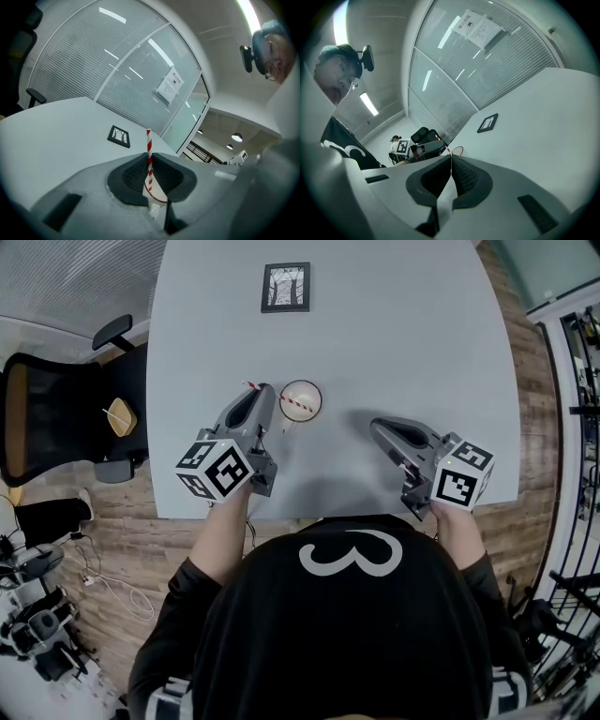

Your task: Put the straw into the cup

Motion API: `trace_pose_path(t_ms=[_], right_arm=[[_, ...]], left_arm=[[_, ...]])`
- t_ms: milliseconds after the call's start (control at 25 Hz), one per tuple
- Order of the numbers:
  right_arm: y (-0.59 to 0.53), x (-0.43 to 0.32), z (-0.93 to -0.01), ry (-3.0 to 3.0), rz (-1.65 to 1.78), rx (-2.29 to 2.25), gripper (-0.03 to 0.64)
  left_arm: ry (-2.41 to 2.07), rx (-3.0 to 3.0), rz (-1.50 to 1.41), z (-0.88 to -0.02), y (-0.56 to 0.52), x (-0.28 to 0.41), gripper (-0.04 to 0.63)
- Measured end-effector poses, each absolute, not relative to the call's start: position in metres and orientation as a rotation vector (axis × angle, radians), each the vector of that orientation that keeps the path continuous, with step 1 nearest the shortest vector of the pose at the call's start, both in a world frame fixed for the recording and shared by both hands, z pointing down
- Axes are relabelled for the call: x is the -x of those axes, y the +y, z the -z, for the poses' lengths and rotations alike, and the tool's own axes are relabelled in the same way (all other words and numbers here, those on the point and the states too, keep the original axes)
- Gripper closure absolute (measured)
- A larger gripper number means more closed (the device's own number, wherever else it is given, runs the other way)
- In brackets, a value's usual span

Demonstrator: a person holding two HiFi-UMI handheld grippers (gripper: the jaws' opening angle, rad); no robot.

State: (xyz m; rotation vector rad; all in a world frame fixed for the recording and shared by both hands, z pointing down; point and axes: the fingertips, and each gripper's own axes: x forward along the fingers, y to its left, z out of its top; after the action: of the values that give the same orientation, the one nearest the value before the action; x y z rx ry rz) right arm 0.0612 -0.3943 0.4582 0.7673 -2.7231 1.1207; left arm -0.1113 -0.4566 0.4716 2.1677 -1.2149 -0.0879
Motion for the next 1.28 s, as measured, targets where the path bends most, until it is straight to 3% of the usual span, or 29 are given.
trace_pose_path(t_ms=[680, 920, 1280], right_arm=[[-0.391, -0.053, -0.456, -2.730, -1.113, -0.723, 0.604], [-0.389, -0.049, -0.451, -2.742, -1.092, -0.711, 0.604], [-0.381, -0.037, -0.429, -2.815, -1.058, -0.701, 0.604]], left_arm=[[-1.159, -2.124, 0.150, -0.472, -0.452, 0.113, 0.557], [-1.134, -2.139, 0.134, -0.470, -0.446, 0.117, 0.455], [-1.224, -2.174, 0.107, -0.455, -0.420, 0.139, 0.453]])
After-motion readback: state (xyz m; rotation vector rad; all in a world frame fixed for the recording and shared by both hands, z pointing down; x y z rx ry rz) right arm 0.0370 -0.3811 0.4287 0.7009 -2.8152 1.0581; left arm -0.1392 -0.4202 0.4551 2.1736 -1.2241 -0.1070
